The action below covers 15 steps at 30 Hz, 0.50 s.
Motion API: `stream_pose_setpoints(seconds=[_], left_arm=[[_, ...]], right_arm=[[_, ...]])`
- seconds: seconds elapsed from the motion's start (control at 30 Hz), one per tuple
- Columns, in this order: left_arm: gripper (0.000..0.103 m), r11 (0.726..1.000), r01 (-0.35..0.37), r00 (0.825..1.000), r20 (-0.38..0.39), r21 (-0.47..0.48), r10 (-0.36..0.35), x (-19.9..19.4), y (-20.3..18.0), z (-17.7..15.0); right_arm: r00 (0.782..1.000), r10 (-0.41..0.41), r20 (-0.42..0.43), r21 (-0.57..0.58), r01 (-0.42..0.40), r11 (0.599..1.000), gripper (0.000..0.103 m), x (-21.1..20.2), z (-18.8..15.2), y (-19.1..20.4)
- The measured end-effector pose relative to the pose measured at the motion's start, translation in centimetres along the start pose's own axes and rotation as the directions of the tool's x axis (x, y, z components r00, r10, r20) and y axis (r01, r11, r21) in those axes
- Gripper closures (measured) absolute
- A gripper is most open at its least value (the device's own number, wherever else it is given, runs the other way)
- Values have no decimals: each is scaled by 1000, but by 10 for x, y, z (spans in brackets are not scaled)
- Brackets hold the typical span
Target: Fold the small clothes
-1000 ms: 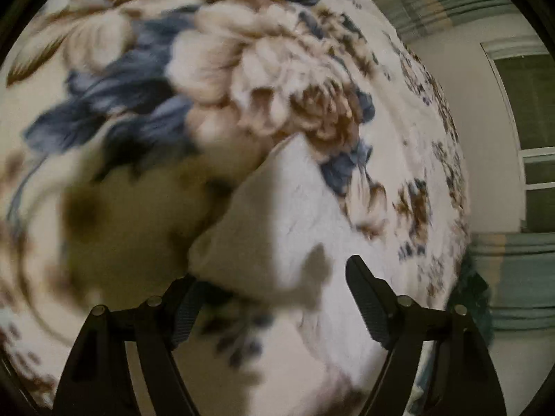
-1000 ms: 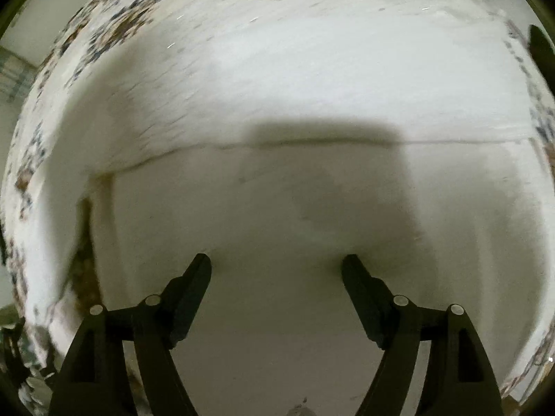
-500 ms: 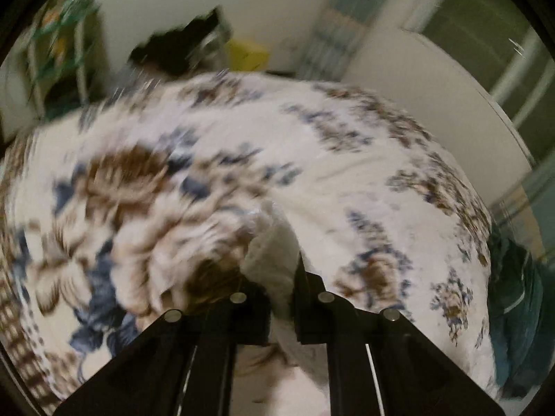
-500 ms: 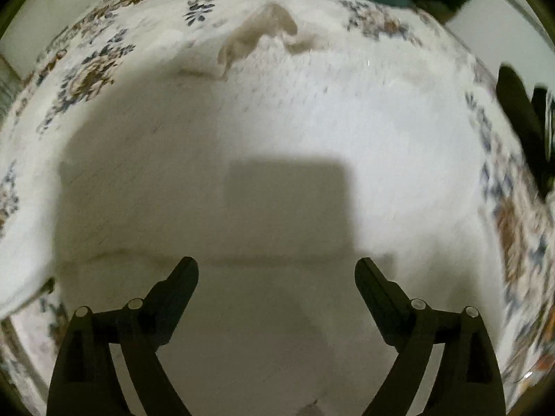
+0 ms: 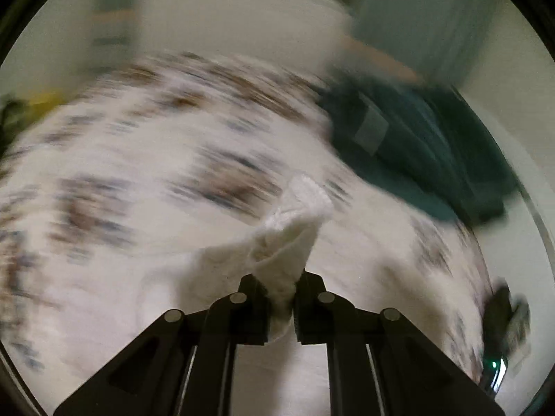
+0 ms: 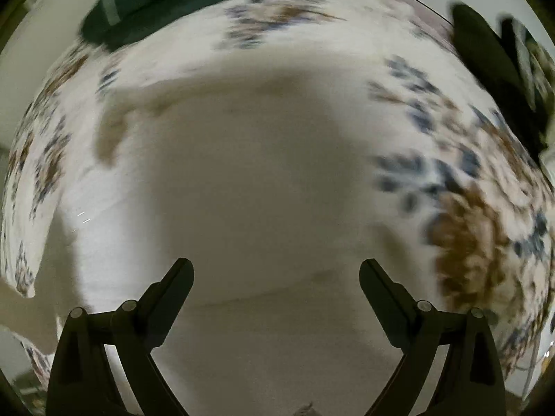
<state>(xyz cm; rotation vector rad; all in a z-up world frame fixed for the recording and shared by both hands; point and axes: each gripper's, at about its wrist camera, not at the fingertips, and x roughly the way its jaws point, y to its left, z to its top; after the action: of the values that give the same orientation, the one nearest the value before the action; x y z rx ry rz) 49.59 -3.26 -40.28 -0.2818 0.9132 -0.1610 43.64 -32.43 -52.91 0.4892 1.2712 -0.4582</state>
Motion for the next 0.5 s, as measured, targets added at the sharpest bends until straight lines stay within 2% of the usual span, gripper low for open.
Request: stream_pose_setpoints(seconds=[0.07,0.17,0.3,0.4,0.43,0.47,0.5], left_arm=[[95,995,67,994,-91,71,-60,45,-74,-28],[95,982,131,976,-191,132,-105,95,-156,-65],[94,969,181,949,-289,167,-127,134,-226,-106],[90,964,122,944,-327,234,-40,150,-255,-124],[80,961,80,947,-320,266,9,153,-261,-128],[74,957,66,950,-312,284,27,153,-264,-129],[61,953,48,956,-290,300,43,150,-265,-130]], right_arm=[[1000,-25,-7,44,25,999,5,-2,5,-43],[999,-45,-26,105,48,993,5,0,12,-99],[996,-67,-67,158,76,985,5,5,26,-171],[996,-35,-86,193,51,980,5,5,37,-208],[996,-10,-93,198,28,980,5,4,40,-217],[995,14,-97,198,6,980,5,2,43,-224],[994,43,-105,191,-22,981,5,0,46,-229]])
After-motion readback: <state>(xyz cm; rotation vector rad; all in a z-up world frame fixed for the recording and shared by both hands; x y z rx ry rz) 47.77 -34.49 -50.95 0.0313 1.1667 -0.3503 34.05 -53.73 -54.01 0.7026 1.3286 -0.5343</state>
